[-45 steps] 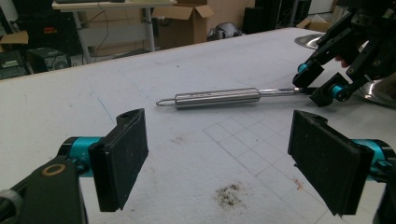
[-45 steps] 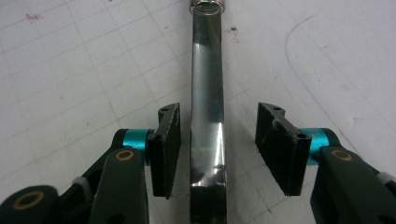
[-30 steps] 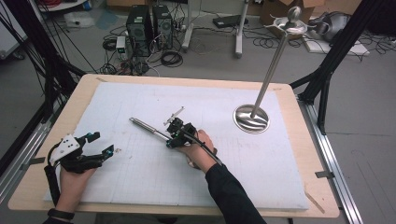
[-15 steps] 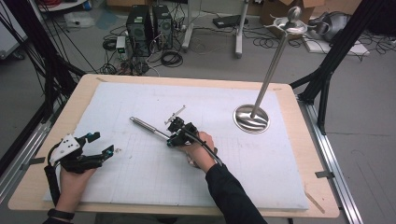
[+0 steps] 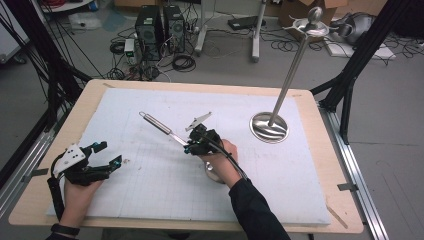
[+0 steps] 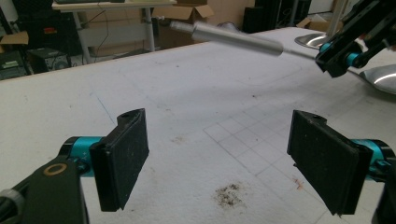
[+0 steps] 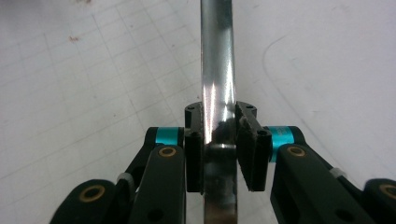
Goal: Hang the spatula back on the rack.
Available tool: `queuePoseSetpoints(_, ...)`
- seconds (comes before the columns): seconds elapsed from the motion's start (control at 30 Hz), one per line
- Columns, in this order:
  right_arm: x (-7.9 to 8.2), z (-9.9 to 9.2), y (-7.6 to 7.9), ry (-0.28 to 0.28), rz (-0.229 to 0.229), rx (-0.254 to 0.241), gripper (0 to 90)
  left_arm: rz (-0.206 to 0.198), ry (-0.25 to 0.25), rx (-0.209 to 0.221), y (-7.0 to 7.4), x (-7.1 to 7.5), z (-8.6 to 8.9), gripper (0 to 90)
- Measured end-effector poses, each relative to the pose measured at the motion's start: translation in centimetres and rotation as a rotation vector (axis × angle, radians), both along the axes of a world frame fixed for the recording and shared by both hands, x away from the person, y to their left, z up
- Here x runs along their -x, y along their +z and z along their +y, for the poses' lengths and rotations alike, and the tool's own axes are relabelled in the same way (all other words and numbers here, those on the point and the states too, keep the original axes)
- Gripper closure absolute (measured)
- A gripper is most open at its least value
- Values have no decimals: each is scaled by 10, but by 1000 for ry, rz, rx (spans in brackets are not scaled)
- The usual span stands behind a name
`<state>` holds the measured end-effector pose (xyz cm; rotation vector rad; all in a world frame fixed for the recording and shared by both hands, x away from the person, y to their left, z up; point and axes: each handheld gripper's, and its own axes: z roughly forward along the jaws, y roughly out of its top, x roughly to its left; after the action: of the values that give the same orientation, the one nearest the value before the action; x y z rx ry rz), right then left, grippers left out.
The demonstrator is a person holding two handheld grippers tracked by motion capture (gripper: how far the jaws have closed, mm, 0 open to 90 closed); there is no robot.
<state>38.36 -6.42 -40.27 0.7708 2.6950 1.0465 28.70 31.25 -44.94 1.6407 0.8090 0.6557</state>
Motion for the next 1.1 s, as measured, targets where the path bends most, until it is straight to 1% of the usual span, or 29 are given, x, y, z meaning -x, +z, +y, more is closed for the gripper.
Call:
queuePoseSetpoints(0.03,1,-4,3,-7,-9,-12,749,0,1,0,0,0,0,208)
queuePoseSetpoints(0.07,4,-13,9,-6,-35,-34,749,0,1,0,0,0,0,208)
queuePoseSetpoints(0.1,4,-13,9,-6,-35,-34,749,0,1,0,0,0,0,208)
queuePoseSetpoints(0.13,6,-21,14,-19,-50,-62,749,0,2,0,0,0,0,208)
queuePoseSetpoints(0.17,6,-21,14,-19,-50,-62,749,0,2,-1,0,0,0,208)
queuePoseSetpoints(0.23,9,-31,19,-35,-63,-91,749,0,3,1,0,0,0,208)
queuePoseSetpoints(0.4,13,-55,31,-64,-97,-138,749,0,4,0,0,0,0,208)
queuePoseSetpoints(0.43,15,-65,36,-82,-110,-160,749,0,4,0,0,0,0,208)
queuePoseSetpoints(0.47,15,-65,36,-82,-110,-160,749,0,4,0,0,0,0,208)
queuePoseSetpoints(0.5,17,-76,41,-92,-127,-178,749,1,5,1,0,0,0,208)
queuePoseSetpoints(0.53,17,-76,41,-92,-127,-178,749,1,5,1,0,0,0,208)
queuePoseSetpoints(0.57,20,-86,45,-113,-136,-193,749,0,5,2,0,0,0,208)
queuePoseSetpoints(0.63,24,-96,50,-126,-160,-207,750,0,4,1,0,0,0,208)
queuePoseSetpoints(0.67,24,-96,50,-126,-160,-207,750,0,4,1,0,0,0,208)
queuePoseSetpoints(0.7,28,-107,55,-149,-182,-226,749,0,4,1,0,0,0,208)
queuePoseSetpoints(0.73,28,-107,55,-149,-182,-226,749,0,5,1,0,0,0,208)
queuePoseSetpoints(0.77,32,-118,60,-169,-204,-250,750,1,5,0,0,0,0,209)
queuePoseSetpoints(0.8,32,-118,60,-169,-204,-250,750,1,5,0,0,0,0,209)
queuePoseSetpoints(0.83,36,-129,65,-187,-231,-272,750,1,5,-2,0,0,0,209)
queuePoseSetpoints(0.87,36,-129,65,-187,-231,-272,750,1,5,-2,0,0,0,209)
queuePoseSetpoints(0.9,38,-133,67,-197,-236,-283,749,1,7,0,0,0,0,209)
queuePoseSetpoints(0.93,43,-146,72,-215,-265,-307,749,1,7,0,0,0,0,209)
queuePoseSetpoints(0.97,43,-146,72,-215,-265,-307,749,1,7,-1,0,0,0,209)
queuePoseSetpoints(1.03,47,-156,76,-239,-286,-330,749,-1,7,1,0,0,0,209)
queuePoseSetpoints(1.07,51,-167,79,-258,-309,-351,749,-1,8,2,0,0,0,209)
queuePoseSetpoints(1.1,53,-172,81,-269,-318,-362,749,2,7,1,0,0,0,209)
